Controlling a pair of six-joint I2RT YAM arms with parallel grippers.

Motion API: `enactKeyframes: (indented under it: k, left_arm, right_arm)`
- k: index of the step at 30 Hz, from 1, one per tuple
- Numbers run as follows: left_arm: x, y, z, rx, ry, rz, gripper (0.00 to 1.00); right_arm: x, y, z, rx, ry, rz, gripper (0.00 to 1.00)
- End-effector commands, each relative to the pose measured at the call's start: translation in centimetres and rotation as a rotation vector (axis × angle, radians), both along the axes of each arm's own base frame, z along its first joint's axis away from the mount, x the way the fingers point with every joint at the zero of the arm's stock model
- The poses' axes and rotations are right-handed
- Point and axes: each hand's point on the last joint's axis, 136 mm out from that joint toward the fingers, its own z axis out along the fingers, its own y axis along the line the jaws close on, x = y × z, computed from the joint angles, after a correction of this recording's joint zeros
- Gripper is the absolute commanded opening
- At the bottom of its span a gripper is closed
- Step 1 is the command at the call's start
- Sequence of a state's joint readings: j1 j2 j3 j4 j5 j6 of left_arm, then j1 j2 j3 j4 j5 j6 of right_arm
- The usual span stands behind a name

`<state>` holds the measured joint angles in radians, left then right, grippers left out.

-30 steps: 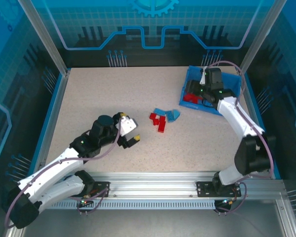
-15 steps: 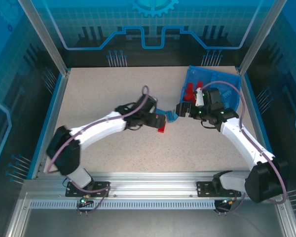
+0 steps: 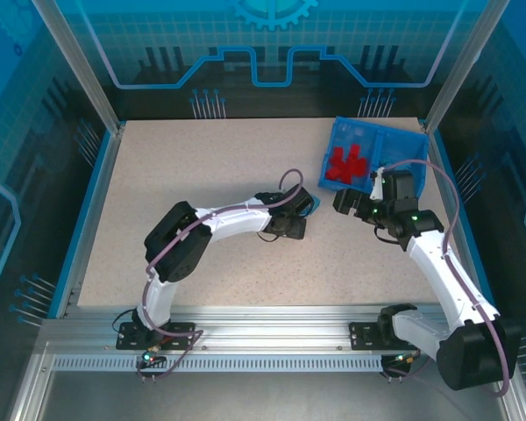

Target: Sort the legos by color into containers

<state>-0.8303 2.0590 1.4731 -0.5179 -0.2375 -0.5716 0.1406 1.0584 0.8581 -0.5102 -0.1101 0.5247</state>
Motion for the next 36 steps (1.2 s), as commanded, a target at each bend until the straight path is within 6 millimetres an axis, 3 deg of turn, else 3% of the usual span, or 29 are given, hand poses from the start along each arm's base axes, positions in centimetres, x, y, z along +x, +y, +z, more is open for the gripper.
enactKeyframes:
  k: [1,10,15,19,24,29,32,36]
  left_arm:
    - [1.1,0.1,-0.5,0.049,-0.027,0.009,0.64]
    - [1.6,-0.1,-1.9,0.072,-0.021,0.022,0.43]
    - [1.4,-0.5,-1.1,0.045,-0.019,0.016,0.36]
    - [1.1,-1.8,2.5,-0.021,-0.058,-0.028,0.34]
    - [1.6,-4.7,9.6,-0.127,-0.184,-0.12,0.34]
    - [5.5,-8.0,14.8,-0.171,-0.367,-0.179,0.33]
    - [8.6,-10.3,16.1,-0.154,-0.473,-0.224,0.33]
    - [13.1,-12.6,15.6,-0.127,-0.55,-0.225,0.33]
  right_arm:
    - [-0.6,-0.1,-0.3,0.025,0.024,-0.004,1.0]
    - [-2.1,0.4,0.8,0.053,0.028,0.024,1.0]
    - [-2.5,0.3,1.3,0.054,0.018,0.02,1.0]
    - [-2.6,0.3,1.5,0.054,0.018,0.022,1.0]
    - [-2.4,0.2,4.7,0.068,-0.078,0.01,1.0]
    - [-3.1,-1.4,6.3,0.038,-0.16,-0.07,1.0]
    - [-3.6,-1.7,6.4,0.031,-0.164,-0.085,1.0]
    - [-4.1,-1.8,6.0,0.036,-0.147,-0.088,1.0]
